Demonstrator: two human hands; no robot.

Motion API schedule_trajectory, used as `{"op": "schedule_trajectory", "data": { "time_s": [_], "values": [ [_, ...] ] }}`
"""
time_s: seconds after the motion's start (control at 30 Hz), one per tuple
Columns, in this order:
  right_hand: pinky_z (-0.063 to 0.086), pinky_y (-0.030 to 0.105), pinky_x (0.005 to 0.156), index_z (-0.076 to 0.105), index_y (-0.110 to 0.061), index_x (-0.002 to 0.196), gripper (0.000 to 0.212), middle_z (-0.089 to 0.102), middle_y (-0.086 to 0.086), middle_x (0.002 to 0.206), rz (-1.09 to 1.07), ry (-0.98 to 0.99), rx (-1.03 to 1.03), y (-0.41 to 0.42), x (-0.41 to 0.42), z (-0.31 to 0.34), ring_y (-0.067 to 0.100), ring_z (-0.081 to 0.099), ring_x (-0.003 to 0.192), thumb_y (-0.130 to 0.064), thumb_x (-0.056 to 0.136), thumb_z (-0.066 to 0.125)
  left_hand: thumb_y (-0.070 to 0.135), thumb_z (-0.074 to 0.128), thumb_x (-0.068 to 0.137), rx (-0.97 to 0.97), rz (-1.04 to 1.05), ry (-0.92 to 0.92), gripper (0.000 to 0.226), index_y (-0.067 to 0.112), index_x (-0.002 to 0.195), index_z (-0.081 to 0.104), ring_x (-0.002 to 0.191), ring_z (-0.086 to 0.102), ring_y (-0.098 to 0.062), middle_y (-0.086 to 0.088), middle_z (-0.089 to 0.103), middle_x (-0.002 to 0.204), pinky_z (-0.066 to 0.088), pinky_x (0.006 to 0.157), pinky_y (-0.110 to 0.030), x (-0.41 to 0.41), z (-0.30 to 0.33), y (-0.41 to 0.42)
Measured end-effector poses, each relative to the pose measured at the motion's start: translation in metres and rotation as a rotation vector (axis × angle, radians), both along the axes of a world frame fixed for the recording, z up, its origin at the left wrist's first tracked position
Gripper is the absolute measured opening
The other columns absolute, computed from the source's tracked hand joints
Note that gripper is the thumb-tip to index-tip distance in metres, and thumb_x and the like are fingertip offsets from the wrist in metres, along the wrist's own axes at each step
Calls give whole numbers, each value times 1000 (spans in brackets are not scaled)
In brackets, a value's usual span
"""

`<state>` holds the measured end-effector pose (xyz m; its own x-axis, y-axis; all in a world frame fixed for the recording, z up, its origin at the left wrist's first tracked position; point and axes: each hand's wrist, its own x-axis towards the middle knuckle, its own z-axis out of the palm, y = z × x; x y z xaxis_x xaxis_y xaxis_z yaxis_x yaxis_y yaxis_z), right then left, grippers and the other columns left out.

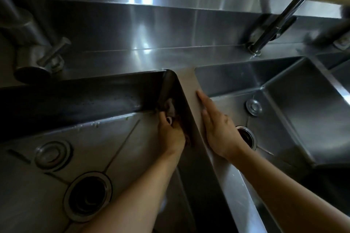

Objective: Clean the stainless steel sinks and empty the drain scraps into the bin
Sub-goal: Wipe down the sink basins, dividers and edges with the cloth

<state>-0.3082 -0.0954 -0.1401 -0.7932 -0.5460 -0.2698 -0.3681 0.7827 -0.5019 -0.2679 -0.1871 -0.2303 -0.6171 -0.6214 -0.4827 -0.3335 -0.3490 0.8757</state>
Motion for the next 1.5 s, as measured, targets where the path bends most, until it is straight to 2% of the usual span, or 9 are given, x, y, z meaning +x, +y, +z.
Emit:
{"op": "schedule_trajectory", "data": {
  "time_s": [0.13, 0.23, 0.4, 0.53, 0.67, 0.87, 1.03, 1.3, 1.5],
  "values": [
    [50, 43, 87, 16, -46, 146, 47, 65, 14, 114, -21, 129, -80, 1, -4, -12, 32, 65, 95, -38, 101, 25, 13, 37, 101, -8, 13, -137, 35, 8, 136, 44, 112, 55, -29, -11, 57, 121, 36, 69, -12, -6, -38, -2],
    [50, 46, 86, 14, -52, 144, 47, 66, 15, 113, -20, 150, -84, 2, -7, -14, 34, 64, 95, -40, 100, 26, 9, 37, 101, -66, -90, -232, 31, 2, 130, 46, 113, 54, -32, -17, 57, 124, 33, 56, -10, -5, -62, -7],
    [50, 40, 83, 17, -51, 144, 45, 65, 11, 110, -44, 167, -73, 2, -10, -18, 30, 64, 90, -42, 100, 24, 24, 47, 97, -68, -161, -316, 34, 11, 129, 43, 106, 56, -34, -18, 58, 119, 39, 80, -32, -6, -60, -9],
    [50, 47, 85, 18, -51, 143, 44, 64, 13, 113, -57, 161, -68, 3, -9, -20, 32, 63, 94, -43, 100, 25, 20, 45, 98, -12, -140, -127, 34, 23, 131, 42, 105, 60, -31, -11, 62, 120, 49, 87, -38, 19, -23, 13],
    [49, 47, 86, 23, -46, 144, 43, 62, 15, 115, -108, 162, 1, 0, 0, -11, 35, 60, 98, -41, 102, 26, 38, 49, 86, -18, -157, 45, 9, 43, 89, 43, 79, 66, -41, -7, 63, 90, 52, 71, -62, 49, 16, 34],
    [52, 46, 77, 14, -40, 148, 49, 57, 10, 122, -65, 156, 27, 16, 29, 0, 29, 61, 90, -32, 102, 29, 27, 46, 96, -120, -167, 90, 16, 41, 92, 42, 91, 64, -20, 0, 64, 101, 53, 80, -42, 61, 39, 42],
    [50, 46, 84, 13, -42, 147, 47, 62, 11, 116, -57, 126, -34, 20, 28, -6, 30, 63, 91, -39, 102, 25, 26, 44, 97, -61, -154, -208, 29, 24, 126, 41, 101, 61, -33, -12, 63, 114, 50, 86, -43, 41, -18, 39],
    [49, 44, 84, 22, -43, 146, 47, 64, 15, 117, -89, 200, -46, 23, 26, -15, 37, 61, 98, -36, 101, 29, 34, 42, 98, -95, -258, -389, 27, 14, 116, 42, 102, 59, -36, -19, 59, 113, 47, 88, -43, 42, -64, 36],
    [48, 46, 88, 25, -44, 145, 46, 61, 20, 119, -149, 133, -55, 23, 28, -14, 40, 58, 103, -35, 100, 31, 17, 45, 96, -33, -247, -135, 19, 25, 112, 41, 93, 64, -38, -13, 63, 107, 54, 77, -52, 73, -5, 58]
  ]
}}
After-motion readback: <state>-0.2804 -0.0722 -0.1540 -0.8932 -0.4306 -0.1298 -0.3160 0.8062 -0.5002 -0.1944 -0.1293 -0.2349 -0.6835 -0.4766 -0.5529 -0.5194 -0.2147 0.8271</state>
